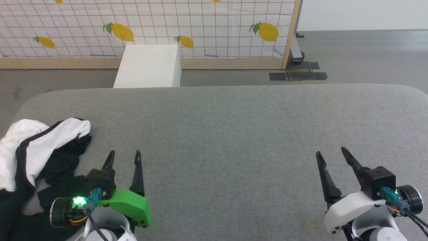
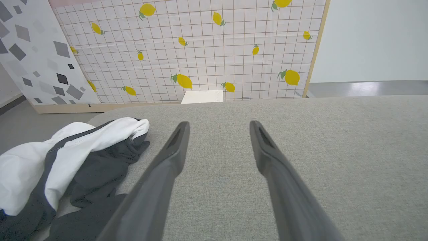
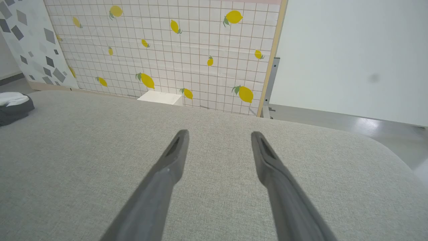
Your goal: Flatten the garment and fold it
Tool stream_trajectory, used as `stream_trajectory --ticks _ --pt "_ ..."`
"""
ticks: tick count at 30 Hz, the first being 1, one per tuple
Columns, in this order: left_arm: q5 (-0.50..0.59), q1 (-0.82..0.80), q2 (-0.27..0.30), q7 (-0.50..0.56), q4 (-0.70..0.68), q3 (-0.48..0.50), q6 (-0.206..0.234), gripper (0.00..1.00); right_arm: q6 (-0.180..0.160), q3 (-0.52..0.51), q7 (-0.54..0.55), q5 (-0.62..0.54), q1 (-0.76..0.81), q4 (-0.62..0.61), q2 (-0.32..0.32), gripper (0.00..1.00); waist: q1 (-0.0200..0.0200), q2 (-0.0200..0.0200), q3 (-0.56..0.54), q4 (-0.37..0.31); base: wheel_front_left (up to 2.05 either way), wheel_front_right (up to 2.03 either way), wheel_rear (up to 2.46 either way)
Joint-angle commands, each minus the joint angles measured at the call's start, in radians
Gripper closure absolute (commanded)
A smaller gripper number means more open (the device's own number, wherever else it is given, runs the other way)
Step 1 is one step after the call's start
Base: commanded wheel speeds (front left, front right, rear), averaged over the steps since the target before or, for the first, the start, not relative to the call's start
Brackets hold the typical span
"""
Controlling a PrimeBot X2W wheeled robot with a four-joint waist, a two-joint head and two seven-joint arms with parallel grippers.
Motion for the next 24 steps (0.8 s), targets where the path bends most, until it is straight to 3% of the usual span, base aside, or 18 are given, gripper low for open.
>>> stream_trajectory --ticks 1,12,24 --pt "-0.001 -0.001 0.0 -0.004 0.003 -0.002 0.004 0.0 0.0 -0.001 -0.003 0.003 -0.001 0.0 0.0 0.0 0.0 -0.0001 0.0 0.0 0.0 0.0 0.0" --pt "-0.014 -0.008 0.0 -0.027 0.023 -0.017 0.027 0.0 0.0 -0.006 -0.018 0.009 -0.003 0.007 0.0 0.0 0.0 -0.0001 -0.001 0.024 0.0 0.0 0.0" --pt "-0.028 -0.008 0.005 -0.051 0.043 -0.024 0.055 0.0 0.0 -0.002 -0.035 0.013 -0.007 0.016 0.0 0.0 0.0 -0.0001 -0.005 0.103 0.0 0.0 0.0"
